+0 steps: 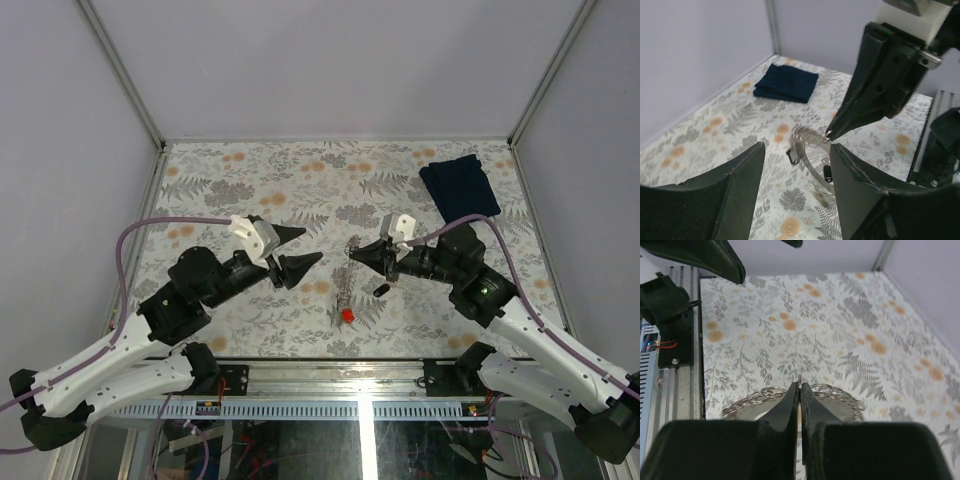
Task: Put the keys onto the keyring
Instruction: Pick up the keyring from the center of the board.
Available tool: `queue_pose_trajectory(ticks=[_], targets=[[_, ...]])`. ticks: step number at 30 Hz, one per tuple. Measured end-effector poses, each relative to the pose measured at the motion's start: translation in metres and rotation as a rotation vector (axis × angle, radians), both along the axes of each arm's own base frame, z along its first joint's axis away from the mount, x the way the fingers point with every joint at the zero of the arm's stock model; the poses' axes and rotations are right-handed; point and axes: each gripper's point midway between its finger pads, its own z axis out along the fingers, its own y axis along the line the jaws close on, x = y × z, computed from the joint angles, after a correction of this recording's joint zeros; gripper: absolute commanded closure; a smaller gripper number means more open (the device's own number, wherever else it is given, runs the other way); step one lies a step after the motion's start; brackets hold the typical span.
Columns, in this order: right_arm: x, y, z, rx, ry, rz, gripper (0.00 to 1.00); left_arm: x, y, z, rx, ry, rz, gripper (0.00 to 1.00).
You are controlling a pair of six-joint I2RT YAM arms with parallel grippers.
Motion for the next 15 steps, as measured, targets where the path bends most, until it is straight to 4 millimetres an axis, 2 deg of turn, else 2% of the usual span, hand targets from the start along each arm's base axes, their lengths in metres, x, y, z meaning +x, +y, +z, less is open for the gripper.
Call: queue_pose_trajectory(ticks=[3,10,15], targets=[[-0.011,0.004,0.018,0.034,-0.092,0.083,1.0,-0.015,-0.003,0.015,0.001,-0.07,-0.088,0.5],[-0.039,0.013,0.066,0.175,-0.203,0.243,1.0,-0.049,-0.008,0.06,-0.036,-0.197,-0.265,0.54],[-0.056,0.012,0.101,0.289,-0.26,0.312,1.0,-0.064,-0.012,0.069,-0.043,-0.228,-0.354,0.57]])
